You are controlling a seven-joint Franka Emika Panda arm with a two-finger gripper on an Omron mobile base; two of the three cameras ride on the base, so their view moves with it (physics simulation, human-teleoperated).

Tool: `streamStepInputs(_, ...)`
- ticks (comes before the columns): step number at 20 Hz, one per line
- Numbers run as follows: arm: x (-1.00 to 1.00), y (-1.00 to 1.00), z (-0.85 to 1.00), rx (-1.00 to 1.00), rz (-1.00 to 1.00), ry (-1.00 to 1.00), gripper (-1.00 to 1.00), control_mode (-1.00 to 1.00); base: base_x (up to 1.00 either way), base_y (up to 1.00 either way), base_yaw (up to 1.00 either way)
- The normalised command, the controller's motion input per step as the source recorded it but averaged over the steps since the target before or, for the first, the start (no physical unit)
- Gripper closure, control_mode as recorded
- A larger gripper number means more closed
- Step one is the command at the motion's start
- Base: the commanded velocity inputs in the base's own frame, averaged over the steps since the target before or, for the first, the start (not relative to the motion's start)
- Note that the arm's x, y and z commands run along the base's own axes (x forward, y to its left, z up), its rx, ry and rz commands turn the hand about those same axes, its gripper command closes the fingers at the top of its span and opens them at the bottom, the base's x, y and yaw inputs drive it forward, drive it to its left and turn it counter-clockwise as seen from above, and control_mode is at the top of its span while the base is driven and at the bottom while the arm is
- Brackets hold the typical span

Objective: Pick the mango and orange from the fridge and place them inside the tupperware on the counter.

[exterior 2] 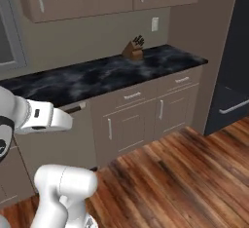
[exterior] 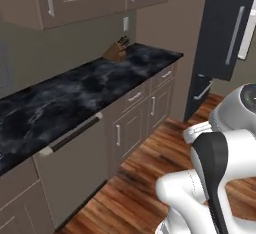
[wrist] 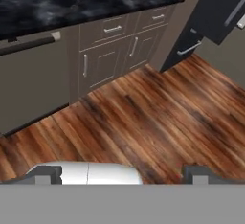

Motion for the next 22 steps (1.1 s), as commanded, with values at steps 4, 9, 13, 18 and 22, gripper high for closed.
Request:
streamStepInputs(4, 0.00, 0.00, 0.00, 0.00, 0.00, 0.00, -1.00, 1.00, 1.00, -0.92, 0.26)
streamStepInputs(9, 0.00, 0.00, 0.00, 0.00, 0.00, 0.00, -1.00, 1.00, 0.99, -0.96, 0.27)
streamStepInputs(13, 0.00, 0.00, 0.00, 0.00, 0.00, 0.00, -1.00, 1.00, 0.89, -0.99, 0.21)
streamStepInputs(18, 0.00, 0.00, 0.00, 0.00, 0.00, 0.00, -1.00, 1.00, 0.79, -1.00, 0.18)
streamStepInputs(22, 0.00, 0.00, 0.00, 0.00, 0.00, 0.00, -1.00, 1.00, 0.71, -1.00, 0.22)
